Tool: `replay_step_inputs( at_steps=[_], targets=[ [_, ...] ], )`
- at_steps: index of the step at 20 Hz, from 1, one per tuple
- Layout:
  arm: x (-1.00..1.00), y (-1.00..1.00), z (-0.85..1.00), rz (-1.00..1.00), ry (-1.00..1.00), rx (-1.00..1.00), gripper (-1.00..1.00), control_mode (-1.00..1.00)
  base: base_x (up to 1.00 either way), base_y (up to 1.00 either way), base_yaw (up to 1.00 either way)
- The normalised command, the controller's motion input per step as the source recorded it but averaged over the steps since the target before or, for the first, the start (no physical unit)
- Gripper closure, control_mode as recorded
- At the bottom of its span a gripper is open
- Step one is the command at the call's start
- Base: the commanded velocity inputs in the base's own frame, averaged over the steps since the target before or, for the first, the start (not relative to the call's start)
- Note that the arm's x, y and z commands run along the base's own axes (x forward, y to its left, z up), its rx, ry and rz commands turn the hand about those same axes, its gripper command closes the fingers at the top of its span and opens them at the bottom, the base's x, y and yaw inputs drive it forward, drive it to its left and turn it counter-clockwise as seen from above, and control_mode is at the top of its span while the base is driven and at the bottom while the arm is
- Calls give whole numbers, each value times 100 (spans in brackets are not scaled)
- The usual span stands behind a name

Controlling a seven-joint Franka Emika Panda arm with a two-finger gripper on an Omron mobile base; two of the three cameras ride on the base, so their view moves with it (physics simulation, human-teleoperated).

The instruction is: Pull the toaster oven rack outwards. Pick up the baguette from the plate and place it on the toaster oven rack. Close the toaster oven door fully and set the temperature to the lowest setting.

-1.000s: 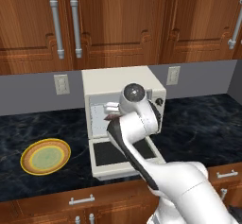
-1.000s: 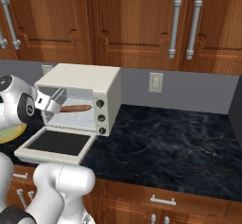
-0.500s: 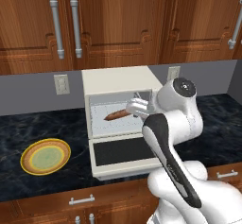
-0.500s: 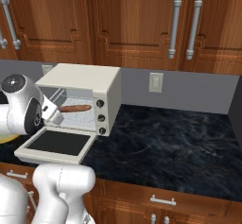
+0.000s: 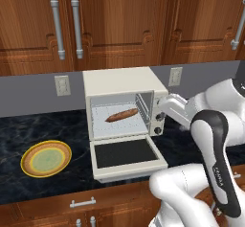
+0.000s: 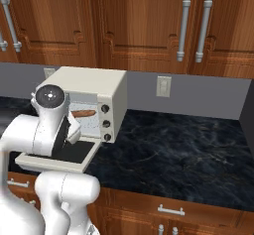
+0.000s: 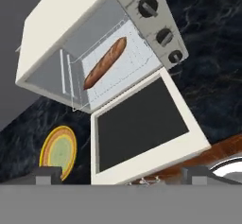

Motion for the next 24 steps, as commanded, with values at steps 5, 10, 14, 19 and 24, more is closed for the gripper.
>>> replay_step_inputs(
  at_steps=[5, 10, 14, 19, 24],
  targets=[
    [-15, -52, 0, -11, 8, 19, -100, -100, 0, 0, 0],
    [-5, -50, 0, -12, 11, 19, -100, -100, 0, 0, 0],
    [0, 2, 1, -8, 0, 2, -100, -100, 0, 0, 0],
    [-2, 25, 11, -15, 0, -4, -100, -100, 0, 0, 0],
    [-10, 28, 14, -18, 0, -6, -100, -100, 0, 0, 0]
  ],
)
